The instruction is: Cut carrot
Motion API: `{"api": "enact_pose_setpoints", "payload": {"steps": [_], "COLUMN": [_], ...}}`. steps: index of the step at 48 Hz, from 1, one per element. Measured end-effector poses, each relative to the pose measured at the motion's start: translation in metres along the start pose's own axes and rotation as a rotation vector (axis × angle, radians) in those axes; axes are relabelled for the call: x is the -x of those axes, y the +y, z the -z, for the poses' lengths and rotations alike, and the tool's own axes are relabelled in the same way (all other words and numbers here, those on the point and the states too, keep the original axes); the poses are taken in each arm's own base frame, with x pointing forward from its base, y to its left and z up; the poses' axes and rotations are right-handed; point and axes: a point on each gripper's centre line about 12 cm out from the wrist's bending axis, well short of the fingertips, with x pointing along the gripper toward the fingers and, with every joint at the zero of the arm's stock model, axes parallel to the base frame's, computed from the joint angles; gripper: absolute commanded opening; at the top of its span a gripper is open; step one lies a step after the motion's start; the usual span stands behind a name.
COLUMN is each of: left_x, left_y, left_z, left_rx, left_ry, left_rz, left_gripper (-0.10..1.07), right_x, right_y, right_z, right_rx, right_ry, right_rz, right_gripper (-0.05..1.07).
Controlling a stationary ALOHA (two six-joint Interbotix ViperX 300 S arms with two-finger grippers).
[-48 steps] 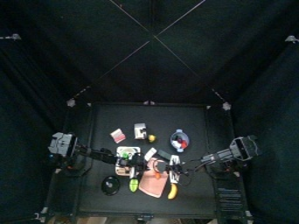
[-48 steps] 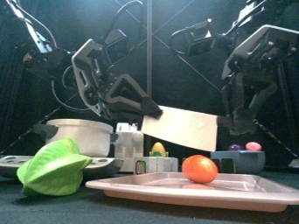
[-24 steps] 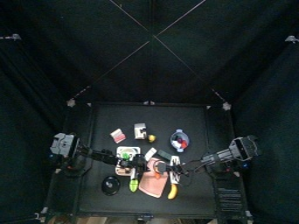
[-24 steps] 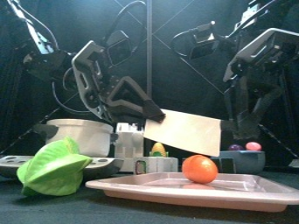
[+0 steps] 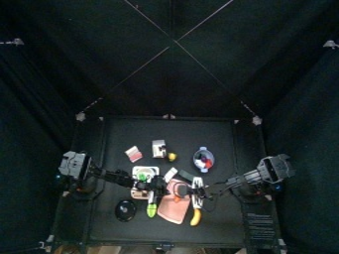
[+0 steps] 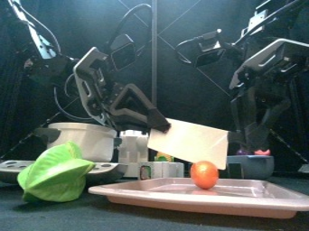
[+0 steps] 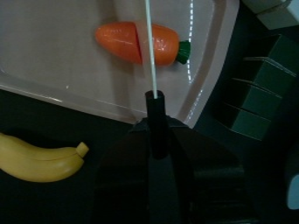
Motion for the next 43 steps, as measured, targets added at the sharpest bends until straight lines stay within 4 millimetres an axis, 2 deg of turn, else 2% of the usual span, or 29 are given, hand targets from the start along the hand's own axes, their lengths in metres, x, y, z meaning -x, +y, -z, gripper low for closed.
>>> {"api": "enact_pose_setpoints", "payload": {"steps": [22, 43], "left_x": [-0.005, -0.007], "left_y": [0.008, 0.009], "left_z": [0.012, 0.013], "left_rx": [-0.113, -0.157], "left_ry": [0.029, 0.063], "left_rz": [-0.014, -0.02], "left_gripper": [0.37, 0.37], "right_x": [-0.001, -0.003], "right_y": [0.0, 0.001], "right_z": [0.0, -0.001], "right_rx": [0.001, -0.002], "right_ry": [-0.005, -0.029], "right_rz": [-0.001, -0.015], "right_gripper": [0.47, 0.47]}}
